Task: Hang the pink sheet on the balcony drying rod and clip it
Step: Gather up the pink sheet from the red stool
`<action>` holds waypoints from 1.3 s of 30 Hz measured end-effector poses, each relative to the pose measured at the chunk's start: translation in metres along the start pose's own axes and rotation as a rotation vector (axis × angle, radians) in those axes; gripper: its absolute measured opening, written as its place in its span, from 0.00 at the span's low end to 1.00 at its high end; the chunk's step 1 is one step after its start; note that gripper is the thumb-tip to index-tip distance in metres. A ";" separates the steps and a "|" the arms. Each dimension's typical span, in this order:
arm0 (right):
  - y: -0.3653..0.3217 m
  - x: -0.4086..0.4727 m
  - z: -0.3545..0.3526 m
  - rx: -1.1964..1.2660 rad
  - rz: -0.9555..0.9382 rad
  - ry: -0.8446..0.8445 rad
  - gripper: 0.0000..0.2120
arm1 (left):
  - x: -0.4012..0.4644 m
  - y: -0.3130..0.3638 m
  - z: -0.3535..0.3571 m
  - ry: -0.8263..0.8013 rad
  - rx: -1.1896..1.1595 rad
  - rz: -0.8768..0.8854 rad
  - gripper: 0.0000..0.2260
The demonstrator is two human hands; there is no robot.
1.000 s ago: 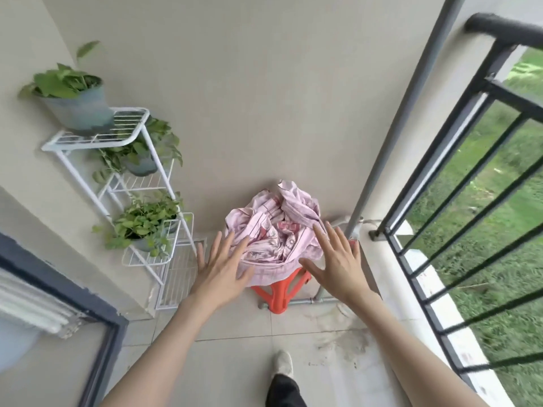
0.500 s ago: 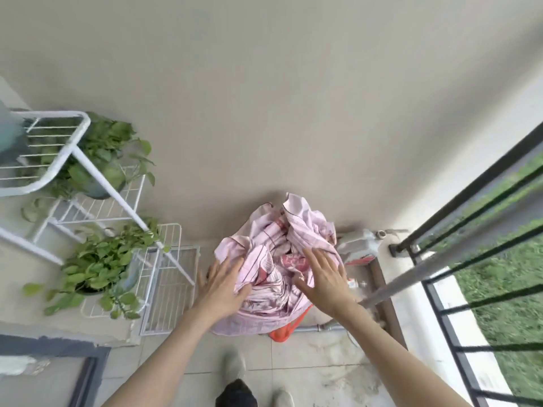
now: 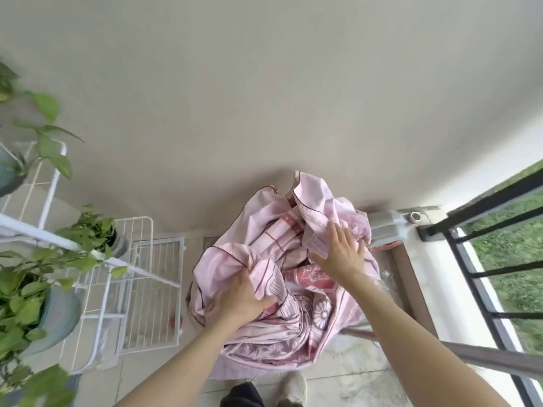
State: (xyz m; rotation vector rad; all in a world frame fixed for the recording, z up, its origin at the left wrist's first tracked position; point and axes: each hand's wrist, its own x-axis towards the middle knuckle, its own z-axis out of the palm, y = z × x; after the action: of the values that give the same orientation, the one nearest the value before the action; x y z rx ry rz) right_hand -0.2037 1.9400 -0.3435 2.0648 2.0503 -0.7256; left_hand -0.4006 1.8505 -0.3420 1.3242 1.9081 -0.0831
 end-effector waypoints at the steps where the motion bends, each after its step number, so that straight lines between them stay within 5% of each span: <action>1: 0.001 0.002 0.008 -0.023 0.014 -0.016 0.40 | 0.003 0.003 0.007 0.013 0.026 -0.020 0.36; 6: 0.010 -0.008 0.016 0.154 0.092 0.139 0.14 | 0.001 0.008 0.006 -0.037 0.011 -0.119 0.19; 11: 0.005 -0.043 0.000 0.298 0.108 0.075 0.22 | -0.016 0.009 -0.041 0.164 -0.343 -0.063 0.13; 14: -0.005 -0.068 0.015 0.379 0.132 0.059 0.22 | -0.020 0.007 -0.058 0.289 -0.407 -0.038 0.15; 16: -0.006 -0.072 0.040 0.452 0.196 -0.139 0.16 | -0.019 0.003 -0.055 0.270 -0.428 -0.029 0.15; 20: -0.007 -0.071 0.085 0.793 0.517 -0.411 0.26 | -0.014 -0.004 -0.032 0.125 -0.445 -0.028 0.21; 26: -0.005 -0.061 0.113 1.049 0.766 -0.381 0.17 | -0.014 -0.005 -0.006 0.021 -0.355 -0.109 0.26; 33: -0.021 -0.087 0.066 1.330 0.567 -0.533 0.14 | -0.038 0.002 -0.006 -0.289 -0.212 0.026 0.55; 37: -0.038 -0.108 0.038 1.435 0.449 -0.570 0.13 | -0.064 0.015 -0.024 -0.159 -0.098 0.007 0.54; 39: -0.045 -0.117 0.021 1.480 0.419 -0.584 0.04 | -0.074 0.021 -0.038 -0.125 -0.172 0.000 0.50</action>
State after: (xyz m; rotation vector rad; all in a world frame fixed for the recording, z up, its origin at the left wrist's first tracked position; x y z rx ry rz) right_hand -0.2470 1.8278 -0.3013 2.0634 0.5644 -2.7789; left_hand -0.3951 1.8212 -0.2616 1.1759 1.7684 -0.0013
